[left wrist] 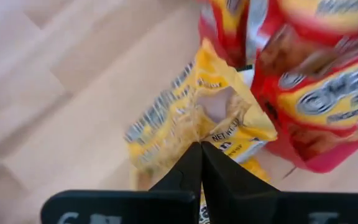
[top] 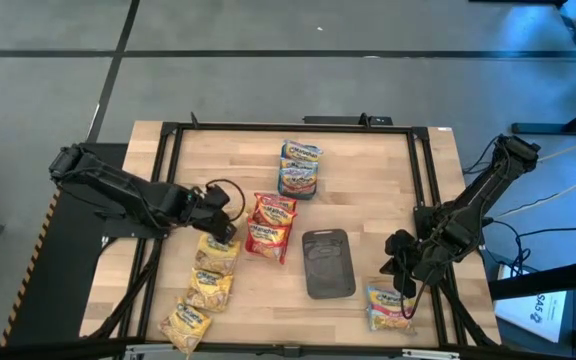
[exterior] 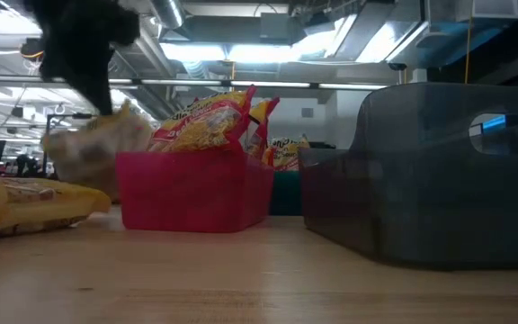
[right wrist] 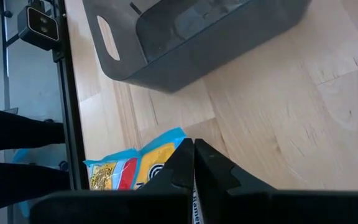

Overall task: Sort Maruchan noodles
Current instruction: Put the yellow bag into the black bin

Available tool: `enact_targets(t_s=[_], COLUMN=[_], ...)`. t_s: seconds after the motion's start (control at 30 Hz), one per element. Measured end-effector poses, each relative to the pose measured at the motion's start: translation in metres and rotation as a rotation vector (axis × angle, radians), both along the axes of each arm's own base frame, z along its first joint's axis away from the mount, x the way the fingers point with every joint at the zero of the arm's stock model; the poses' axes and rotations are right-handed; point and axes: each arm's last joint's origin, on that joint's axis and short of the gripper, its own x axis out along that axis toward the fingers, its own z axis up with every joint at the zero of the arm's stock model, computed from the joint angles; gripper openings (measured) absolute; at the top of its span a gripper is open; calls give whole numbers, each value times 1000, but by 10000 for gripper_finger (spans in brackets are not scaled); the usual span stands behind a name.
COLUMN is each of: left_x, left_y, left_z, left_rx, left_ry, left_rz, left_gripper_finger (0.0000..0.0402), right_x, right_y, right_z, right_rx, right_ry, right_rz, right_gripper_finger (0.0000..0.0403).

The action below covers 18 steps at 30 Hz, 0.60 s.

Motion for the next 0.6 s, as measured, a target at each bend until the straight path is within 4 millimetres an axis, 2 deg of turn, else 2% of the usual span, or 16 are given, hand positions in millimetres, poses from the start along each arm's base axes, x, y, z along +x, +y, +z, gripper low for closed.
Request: enact_targets(t_s=[0.13, 0.3, 0.5, 0.6], left_x=[-2, 4, 31, 47], left_y=[2, 2, -6, -11], left_z=[34, 73, 102, 108], left_rx=[50, 92, 136, 154], left_ry=[9, -119, -263, -255], left_rz=[12, 5, -59, -94], left_gripper_finger=[0, 0, 0, 0], right_x=[0, 0, -1, -1], right_y=[0, 0, -3, -3], right_z=[0, 0, -1, -1], right_rx=[0, -15, -61, -61], right_ry=[0, -8, -12, -12], right_rz=[0, 6, -2, -2], right_gripper_finger=[12, 12, 12, 12])
